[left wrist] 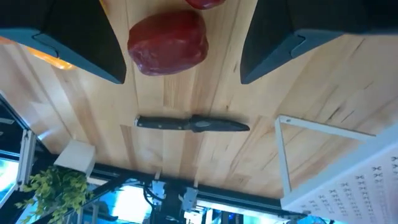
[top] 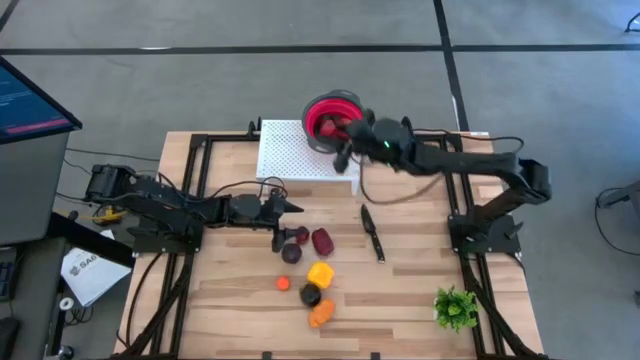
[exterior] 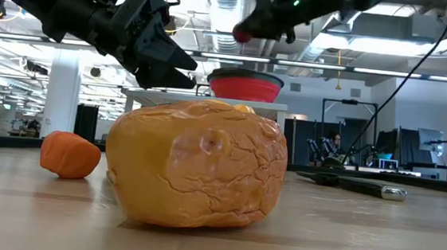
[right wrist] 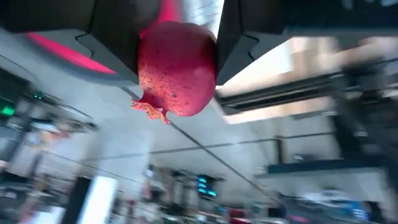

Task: Pick & Place Fruit
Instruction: Put the bottom red pomegranate into the strainer bowl on the shelf

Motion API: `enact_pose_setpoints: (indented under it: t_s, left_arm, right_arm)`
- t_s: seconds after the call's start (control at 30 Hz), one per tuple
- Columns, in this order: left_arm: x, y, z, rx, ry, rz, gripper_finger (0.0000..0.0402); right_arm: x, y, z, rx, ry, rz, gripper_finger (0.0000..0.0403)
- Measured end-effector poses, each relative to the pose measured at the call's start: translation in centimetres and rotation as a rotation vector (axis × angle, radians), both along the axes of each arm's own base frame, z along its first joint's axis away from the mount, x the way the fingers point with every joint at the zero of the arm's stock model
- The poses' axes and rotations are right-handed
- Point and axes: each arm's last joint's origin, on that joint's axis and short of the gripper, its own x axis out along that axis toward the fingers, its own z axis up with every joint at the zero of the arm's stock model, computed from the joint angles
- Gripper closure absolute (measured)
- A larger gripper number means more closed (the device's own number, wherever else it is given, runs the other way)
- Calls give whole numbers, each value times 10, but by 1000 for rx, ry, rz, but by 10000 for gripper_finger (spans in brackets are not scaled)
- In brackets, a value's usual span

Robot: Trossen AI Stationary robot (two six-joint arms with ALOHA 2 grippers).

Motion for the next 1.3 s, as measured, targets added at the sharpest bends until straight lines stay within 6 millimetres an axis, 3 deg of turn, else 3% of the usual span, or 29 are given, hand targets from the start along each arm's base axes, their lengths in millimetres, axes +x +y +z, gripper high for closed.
enact_pose_setpoints:
  t_s: [0.27, 0.47, 1.3]
  left_arm:
    - [0, 0, 1, -1, -10, -1, 94]
    - [0, -1, 1, -1, -12, -2, 94]
    - [1, -1, 3, -2, -36, -4, 94]
  right_arm:
    - [21, -83, -8, 94, 233, -183, 216]
    - [28, -116, -23, 180, 290, -264, 220]
    - [29, -120, -37, 207, 358, -319, 182]
